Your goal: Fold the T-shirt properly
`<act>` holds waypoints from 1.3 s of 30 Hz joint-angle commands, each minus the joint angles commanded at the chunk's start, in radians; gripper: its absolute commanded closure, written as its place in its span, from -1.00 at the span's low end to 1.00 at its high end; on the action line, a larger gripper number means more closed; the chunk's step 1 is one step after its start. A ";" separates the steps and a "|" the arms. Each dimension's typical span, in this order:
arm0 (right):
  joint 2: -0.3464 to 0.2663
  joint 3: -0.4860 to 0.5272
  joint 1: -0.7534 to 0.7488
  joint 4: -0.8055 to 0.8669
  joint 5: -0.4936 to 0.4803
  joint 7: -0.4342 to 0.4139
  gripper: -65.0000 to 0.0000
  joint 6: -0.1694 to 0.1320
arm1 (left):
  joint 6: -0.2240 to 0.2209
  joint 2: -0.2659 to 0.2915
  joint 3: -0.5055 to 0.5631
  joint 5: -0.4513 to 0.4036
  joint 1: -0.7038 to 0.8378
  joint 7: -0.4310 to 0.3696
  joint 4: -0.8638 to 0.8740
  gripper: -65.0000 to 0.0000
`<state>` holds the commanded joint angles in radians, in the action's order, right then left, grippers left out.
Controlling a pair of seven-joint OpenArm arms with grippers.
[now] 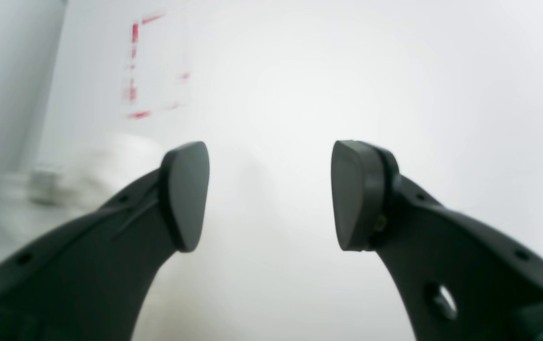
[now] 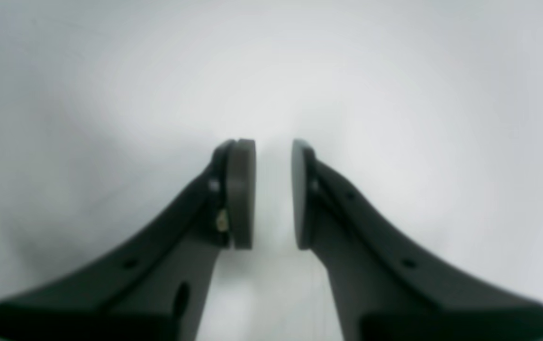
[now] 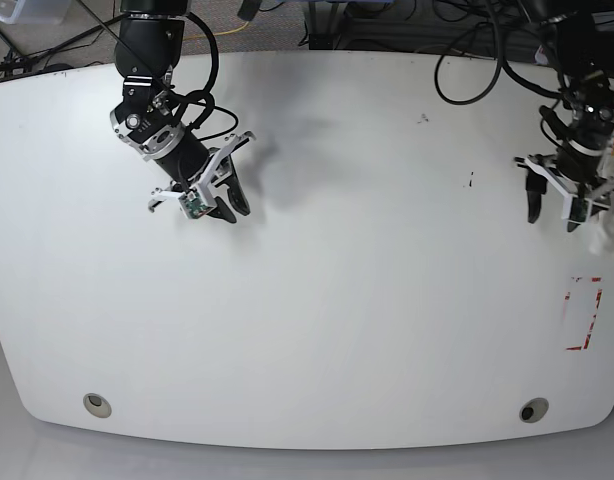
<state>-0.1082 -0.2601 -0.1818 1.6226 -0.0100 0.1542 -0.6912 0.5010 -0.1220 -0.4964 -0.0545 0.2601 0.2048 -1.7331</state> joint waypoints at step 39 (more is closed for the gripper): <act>0.009 0.095 -0.772 -0.387 -0.143 -0.448 0.62 0.212 | -0.242 0.123 0.241 0.038 0.735 -0.327 0.390 -0.12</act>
<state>-0.0990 -0.1649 -0.9536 1.2359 -0.1527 -0.2938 -0.4795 0.2585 0.0008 -0.2555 -0.0161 0.9950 -0.1220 -1.3433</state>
